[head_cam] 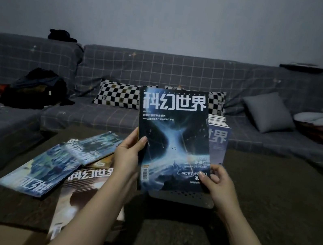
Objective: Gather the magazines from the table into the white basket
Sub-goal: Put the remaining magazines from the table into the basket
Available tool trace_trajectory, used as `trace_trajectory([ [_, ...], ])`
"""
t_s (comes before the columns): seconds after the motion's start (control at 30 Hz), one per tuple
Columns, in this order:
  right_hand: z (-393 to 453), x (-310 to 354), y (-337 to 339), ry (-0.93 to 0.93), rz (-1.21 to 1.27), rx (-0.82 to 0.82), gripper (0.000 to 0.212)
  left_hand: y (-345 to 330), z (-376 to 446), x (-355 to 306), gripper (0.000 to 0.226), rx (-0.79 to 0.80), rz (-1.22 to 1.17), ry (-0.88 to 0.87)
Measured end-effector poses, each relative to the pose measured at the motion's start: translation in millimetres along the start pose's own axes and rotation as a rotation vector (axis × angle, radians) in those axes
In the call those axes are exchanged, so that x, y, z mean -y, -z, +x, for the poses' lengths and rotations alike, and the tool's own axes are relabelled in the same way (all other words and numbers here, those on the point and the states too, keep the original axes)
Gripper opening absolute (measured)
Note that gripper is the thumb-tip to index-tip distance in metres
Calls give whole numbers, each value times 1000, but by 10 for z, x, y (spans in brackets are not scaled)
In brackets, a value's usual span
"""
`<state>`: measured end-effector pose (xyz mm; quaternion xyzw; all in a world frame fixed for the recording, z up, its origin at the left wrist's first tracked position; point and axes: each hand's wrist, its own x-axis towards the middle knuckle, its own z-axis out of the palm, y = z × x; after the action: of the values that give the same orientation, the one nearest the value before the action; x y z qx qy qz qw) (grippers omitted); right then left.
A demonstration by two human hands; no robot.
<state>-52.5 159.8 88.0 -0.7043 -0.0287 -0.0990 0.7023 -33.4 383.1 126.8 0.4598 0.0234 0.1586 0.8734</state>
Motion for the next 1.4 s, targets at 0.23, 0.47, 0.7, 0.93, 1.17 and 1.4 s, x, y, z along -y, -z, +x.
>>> trace_trajectory([
  [0.23,429,-110,203,117,-198,-246,17,-285,450,415,39,115,49,24],
  [0.47,644,-330,295,36,-498,-375,8,-312,565,636,35,-6,477,-117],
  [0.7,663,-567,284,-18,-531,-451,15,-215,472,857,26,-127,652,-124],
  [0.93,687,-621,253,2,-408,-556,10,-140,429,903,22,-146,739,-88],
  [1.17,588,-645,171,93,-517,-607,20,-127,361,861,37,-112,766,-73],
  [1.4,124,-538,-186,176,-314,-325,17,55,-41,659,24,-72,829,-205],
])
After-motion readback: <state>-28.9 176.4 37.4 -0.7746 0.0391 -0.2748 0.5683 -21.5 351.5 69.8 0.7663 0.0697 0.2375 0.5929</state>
